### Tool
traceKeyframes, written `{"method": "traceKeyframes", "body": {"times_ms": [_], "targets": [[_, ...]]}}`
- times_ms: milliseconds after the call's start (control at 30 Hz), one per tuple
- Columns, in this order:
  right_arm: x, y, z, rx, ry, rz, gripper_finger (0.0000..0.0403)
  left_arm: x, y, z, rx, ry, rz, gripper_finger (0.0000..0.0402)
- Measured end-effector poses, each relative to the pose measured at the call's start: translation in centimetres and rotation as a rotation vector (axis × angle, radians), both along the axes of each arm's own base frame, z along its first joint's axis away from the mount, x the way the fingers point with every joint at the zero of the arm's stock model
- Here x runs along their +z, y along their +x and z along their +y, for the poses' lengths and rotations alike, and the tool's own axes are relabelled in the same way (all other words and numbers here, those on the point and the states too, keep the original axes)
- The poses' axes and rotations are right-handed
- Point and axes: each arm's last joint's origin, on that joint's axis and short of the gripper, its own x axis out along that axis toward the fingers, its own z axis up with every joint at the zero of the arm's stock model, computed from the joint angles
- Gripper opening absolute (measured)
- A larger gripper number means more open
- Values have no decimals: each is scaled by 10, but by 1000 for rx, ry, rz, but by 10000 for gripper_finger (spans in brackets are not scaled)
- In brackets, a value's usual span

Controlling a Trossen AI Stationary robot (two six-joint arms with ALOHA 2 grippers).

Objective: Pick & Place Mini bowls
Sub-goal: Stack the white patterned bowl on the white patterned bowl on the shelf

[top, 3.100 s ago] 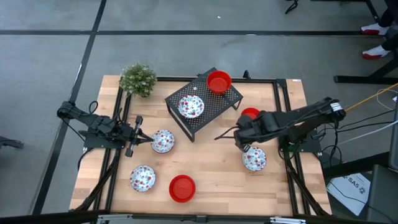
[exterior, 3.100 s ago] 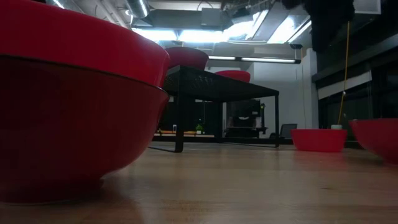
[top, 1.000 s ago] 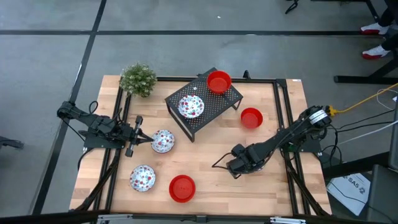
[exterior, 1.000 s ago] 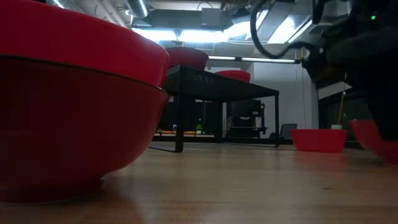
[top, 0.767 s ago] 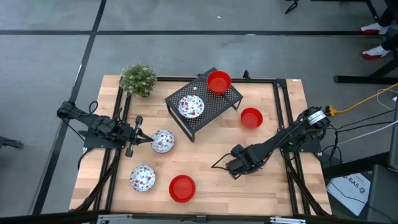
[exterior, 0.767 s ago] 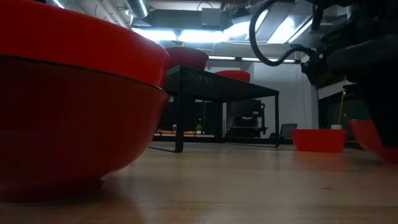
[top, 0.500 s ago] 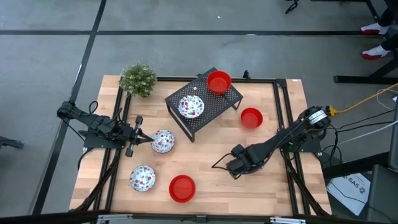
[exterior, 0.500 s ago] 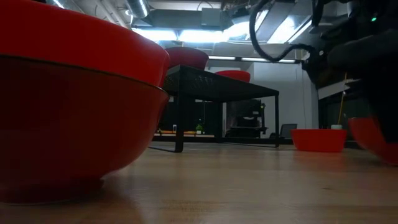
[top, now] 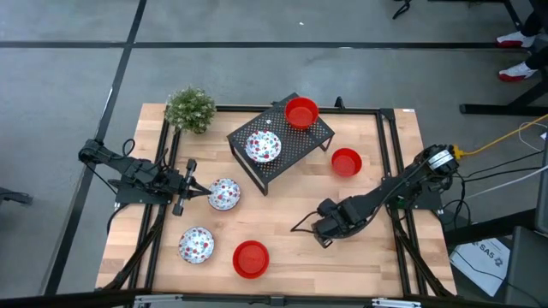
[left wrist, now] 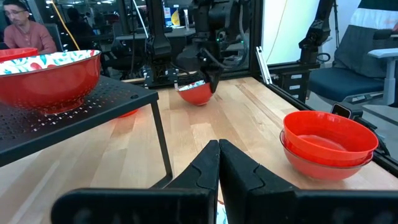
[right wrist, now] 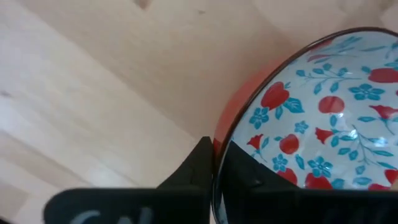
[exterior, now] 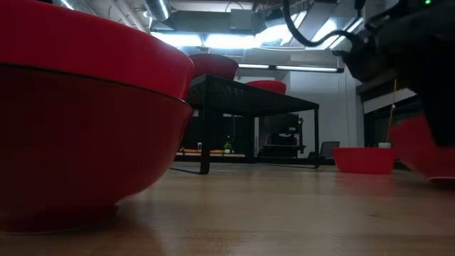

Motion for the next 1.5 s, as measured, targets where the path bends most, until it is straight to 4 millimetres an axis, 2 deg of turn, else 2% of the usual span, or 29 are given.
{"method": "traceKeyframes", "body": {"times_ms": [733,1167,1400,1500], "targets": [[16,1,1,72,17,-51,15,0,0,0,0,0,0,4],[51,-11,-21,24,-33,-177,14,0,0,0,0,0,0,4],[62,-10,-37,64,-55,-215,14,0,0,0,0,0,0,4],[74,-7,-45,114,-76,-212,14,0,0,0,0,0,0,4]]}}
